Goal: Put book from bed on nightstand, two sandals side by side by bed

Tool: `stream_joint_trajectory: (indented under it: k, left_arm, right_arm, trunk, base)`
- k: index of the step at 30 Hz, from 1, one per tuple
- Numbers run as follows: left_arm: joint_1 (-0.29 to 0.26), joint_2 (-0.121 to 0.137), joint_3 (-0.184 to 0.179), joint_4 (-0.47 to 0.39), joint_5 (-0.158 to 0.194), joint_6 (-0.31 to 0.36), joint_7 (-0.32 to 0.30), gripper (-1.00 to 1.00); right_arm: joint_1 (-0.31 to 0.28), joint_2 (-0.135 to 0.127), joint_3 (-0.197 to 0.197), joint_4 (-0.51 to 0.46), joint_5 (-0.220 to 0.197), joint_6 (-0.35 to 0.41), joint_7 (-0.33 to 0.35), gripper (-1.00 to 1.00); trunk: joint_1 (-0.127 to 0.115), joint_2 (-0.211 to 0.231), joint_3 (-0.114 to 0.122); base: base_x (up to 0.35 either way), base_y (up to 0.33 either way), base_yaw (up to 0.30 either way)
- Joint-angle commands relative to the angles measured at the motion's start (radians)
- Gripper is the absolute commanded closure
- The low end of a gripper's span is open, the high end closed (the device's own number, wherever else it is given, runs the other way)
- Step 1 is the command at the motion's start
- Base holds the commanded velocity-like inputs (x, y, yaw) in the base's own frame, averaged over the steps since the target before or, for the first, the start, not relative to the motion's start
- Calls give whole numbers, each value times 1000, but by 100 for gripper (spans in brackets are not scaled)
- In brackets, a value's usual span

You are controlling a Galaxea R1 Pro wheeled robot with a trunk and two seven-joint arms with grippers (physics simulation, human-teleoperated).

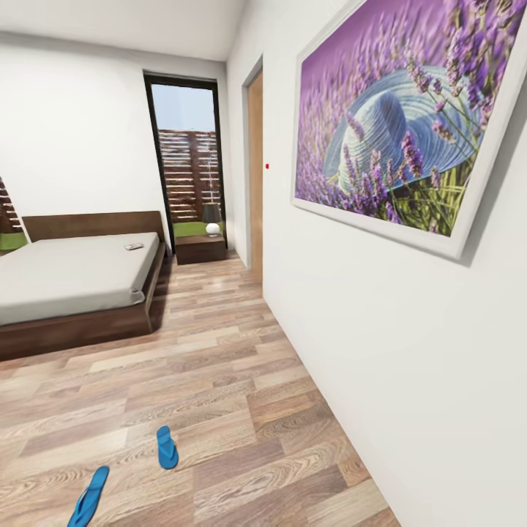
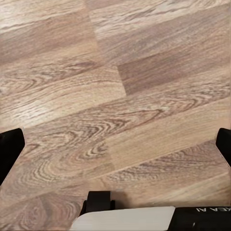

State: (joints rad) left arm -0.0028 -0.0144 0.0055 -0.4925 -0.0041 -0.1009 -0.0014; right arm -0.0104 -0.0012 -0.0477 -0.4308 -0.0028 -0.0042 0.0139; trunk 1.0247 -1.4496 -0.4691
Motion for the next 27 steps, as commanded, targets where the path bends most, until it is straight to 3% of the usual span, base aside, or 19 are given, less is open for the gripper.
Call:
stream_joint_trajectory:
  k: [1,14,27]
  left_arm:
    - [0,0,1,1,0,-14,0,-100]
    - [0,0,0,0,1,-40,0,-100]
    - [0,1,1,0,0,-40,0,-100]
  right_arm:
    - [0,1,-3,0,0,0,1,-100]
    - [0,1,-3,0,0,-1,1,-100]
    - [0,1,-3,-1,1,0,1,-100]
  trunk:
    - [0,0,-1]
    - [0,0,-1]
    - [0,0,-1]
  base:
    - [207,0,9]
    - [143,-7,1]
    - [286,0,0]
